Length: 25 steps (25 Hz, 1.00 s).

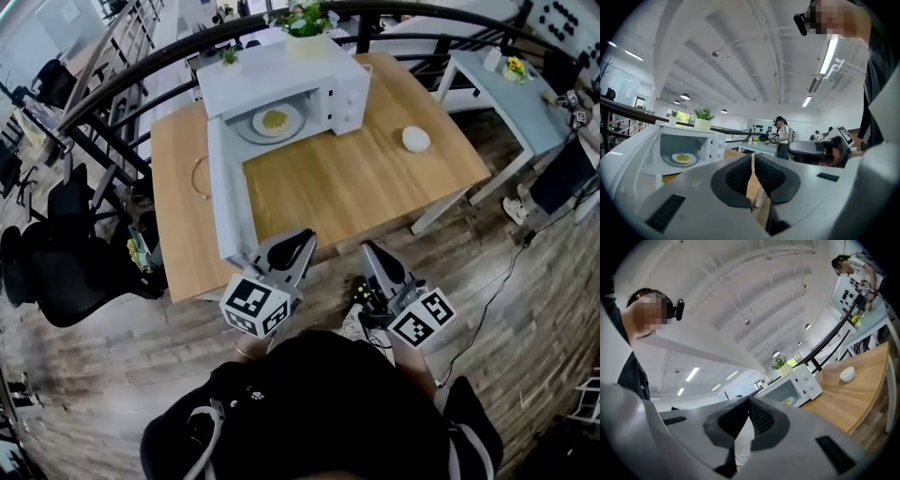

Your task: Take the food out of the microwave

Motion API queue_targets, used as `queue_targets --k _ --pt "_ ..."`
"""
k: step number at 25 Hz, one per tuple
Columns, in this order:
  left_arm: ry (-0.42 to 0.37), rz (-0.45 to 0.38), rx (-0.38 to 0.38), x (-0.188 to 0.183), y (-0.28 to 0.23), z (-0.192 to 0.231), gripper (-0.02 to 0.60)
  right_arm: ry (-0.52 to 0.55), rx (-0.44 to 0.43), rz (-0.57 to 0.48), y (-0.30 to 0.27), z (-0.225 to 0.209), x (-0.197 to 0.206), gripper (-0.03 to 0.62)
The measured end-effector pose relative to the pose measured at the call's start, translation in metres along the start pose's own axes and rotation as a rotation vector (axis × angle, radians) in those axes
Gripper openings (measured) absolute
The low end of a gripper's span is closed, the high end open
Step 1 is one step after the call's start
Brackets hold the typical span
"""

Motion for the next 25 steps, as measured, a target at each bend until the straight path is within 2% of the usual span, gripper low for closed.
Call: queue_targets --k 5,13,25 --pt "-0.003 -0.006 -0.077 -0.009 -0.034 0.025 0.028 -0.004 -0.064 0.016 -0.028 -0.034 -0.023 0.000" --pt "0.000 -0.003 -0.152 -0.014 -0.080 0.050 0.027 -0.025 -0.119 0.051 -0.058 -0.083 -0.043 0.000" --pt "0.010 0.006 -0.274 -0.022 -0.120 0.086 0.027 -0.043 -0.201 0.107 -0.100 -0.128 -0.067 0.000"
Point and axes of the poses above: the fingertips, and each gripper's own axes: y backward along the fingers, z to its left, x out of its underside, the point moved 1 cm from there along y, backward along the fingers, and after that the axes turned 4 degrees about x, right-handed, at the moved point
